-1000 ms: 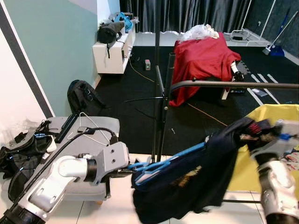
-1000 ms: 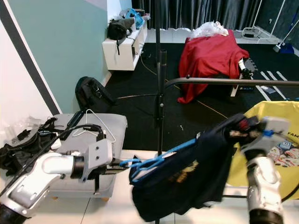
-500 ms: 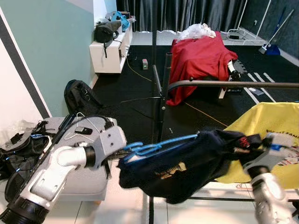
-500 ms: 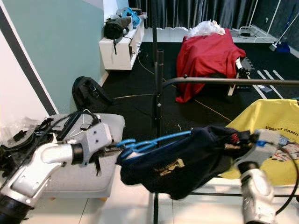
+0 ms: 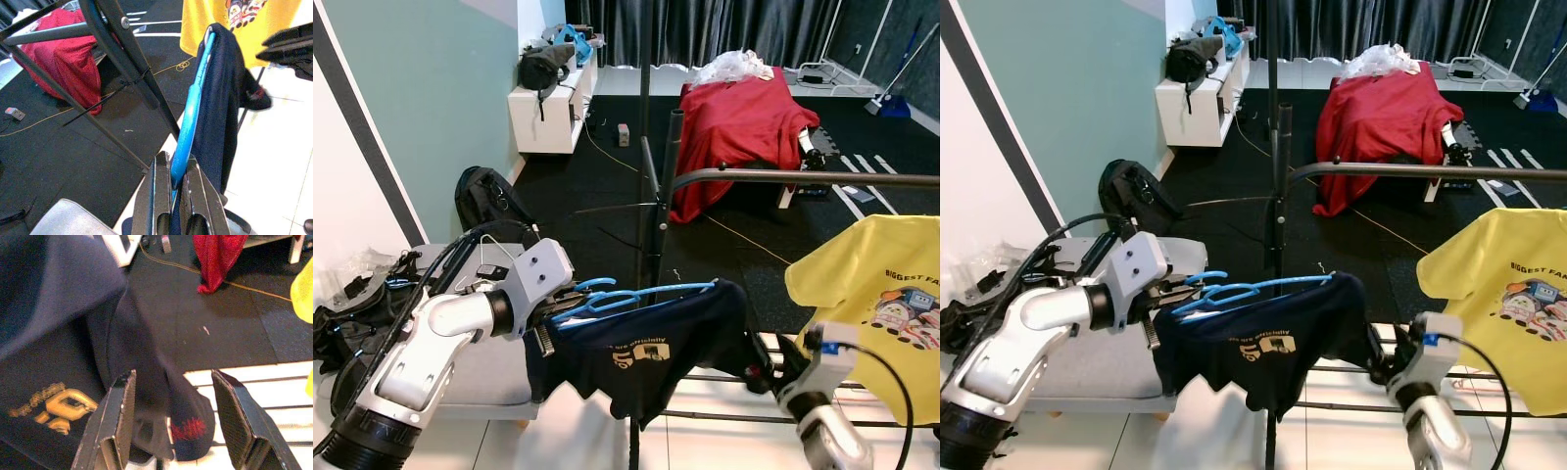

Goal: Hang hanger

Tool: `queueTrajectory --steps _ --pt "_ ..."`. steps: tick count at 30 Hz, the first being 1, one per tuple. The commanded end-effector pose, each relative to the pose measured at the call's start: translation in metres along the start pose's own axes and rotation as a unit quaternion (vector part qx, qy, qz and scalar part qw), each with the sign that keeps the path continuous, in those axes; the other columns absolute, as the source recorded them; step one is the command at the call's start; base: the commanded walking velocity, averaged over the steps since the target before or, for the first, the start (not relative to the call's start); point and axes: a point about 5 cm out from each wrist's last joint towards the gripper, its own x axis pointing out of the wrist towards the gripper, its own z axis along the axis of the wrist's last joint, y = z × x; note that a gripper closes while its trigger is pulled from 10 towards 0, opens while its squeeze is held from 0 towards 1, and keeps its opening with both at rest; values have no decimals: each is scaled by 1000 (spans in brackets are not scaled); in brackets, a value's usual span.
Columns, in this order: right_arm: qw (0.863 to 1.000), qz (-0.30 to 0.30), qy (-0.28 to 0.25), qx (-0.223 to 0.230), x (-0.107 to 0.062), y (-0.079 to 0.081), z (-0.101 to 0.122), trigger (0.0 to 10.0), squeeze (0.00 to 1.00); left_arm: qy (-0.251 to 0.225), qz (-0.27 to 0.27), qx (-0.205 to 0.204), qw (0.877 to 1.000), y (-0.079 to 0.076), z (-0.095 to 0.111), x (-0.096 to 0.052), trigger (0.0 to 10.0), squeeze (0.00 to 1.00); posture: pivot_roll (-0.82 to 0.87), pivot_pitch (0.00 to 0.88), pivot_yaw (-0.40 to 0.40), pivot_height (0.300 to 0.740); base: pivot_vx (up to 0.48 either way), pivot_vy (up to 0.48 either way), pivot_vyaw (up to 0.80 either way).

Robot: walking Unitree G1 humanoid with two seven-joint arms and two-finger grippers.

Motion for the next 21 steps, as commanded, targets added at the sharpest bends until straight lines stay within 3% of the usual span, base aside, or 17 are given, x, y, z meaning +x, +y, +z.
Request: queueTrajectory --steps 1,3,5,7,8,9,10,16,17,18,19,20,21 --pt "999 30 -34 -28 -2 10 7 10000 0 -12 14 6 1000 6 6 -2 0 0 -97 52 2 735 0 0 0" --pt "991 85 -89 -44 -4 24 22 10000 0 -15 15 5 1000 7 7 -2 0 0 -94 50 3 735 0 0 0" --pt "987 106 -120 13 1 35 37 10000 0 -22 14 2 1000 7 9 -1 0 0 -98 50 6 735 0 0 0" --pt "987 106 -120 13 1 35 37 10000 0 -22 14 2 1000 7 9 -1 0 0 -98 50 6 735 0 0 0" --pt "982 133 -121 50 4 45 41 10000 596 -26 11 0 1000 5 10 1 0 0 -100 47 8 735 0 0 0" --pt "976 169 -117 71 5 57 43 10000 1000 -30 7 -1 1000 3 12 3 0 0 -97 47 5 735 0 0 0" --pt "971 193 -113 80 5 65 43 10000 1000 -31 4 -1 999 2 12 4 0 0 -97 47 5 735 0 0 0" --pt "974 191 -83 85 7 72 37 10000 1000 -33 0 -1 999 0 13 6 0 0 -94 53 3 735 0 0 0" --pt "978 169 -64 107 12 71 33 10000 384 -33 -5 -2 999 -2 13 6 0 0 -93 60 3 735 0 0 0" --pt "978 169 -64 107 12 71 33 10000 384 -33 -5 -2 999 -2 13 6 0 0 -93 60 3 735 0 0 0" --pt "977 151 -50 141 17 71 32 10000 0 -34 -9 -3 999 -3 14 6 0 0 -92 61 6 735 0 0 0" --pt "977 151 -50 141 17 71 32 10000 0 -34 -9 -3 999 -3 14 6 0 0 -92 61 6 735 0 0 0" --pt "974 140 -42 172 21 72 32 10000 0 -35 -15 -4 999 -4 14 6 0 0 -92 63 7 735 0 0 0"
